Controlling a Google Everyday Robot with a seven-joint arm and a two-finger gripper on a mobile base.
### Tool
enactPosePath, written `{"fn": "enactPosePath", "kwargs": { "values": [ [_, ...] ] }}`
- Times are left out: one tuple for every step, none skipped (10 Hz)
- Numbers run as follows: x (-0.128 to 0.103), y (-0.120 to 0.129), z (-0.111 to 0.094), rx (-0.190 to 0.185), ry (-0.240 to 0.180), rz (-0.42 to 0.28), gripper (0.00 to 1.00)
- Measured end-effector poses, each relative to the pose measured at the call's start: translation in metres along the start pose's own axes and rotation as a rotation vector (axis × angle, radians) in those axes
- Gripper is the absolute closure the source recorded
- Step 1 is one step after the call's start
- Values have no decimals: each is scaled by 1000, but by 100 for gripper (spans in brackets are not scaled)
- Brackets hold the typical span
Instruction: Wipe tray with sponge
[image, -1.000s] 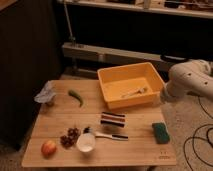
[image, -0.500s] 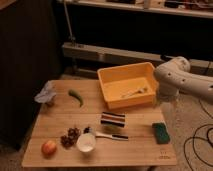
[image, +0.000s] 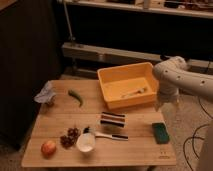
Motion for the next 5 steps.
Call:
{"fn": "enactPosePath", "kwargs": {
  "values": [
    [1, 0, 3, -8, 0, -11, 35],
    [3, -2, 5, -35, -9, -35, 35],
    [5, -3, 6, -52, -18, -61, 35],
    [5, 0, 6, -66, -30, -87, 35],
    [6, 6, 6, -80, -42, -117, 35]
  ]
}}
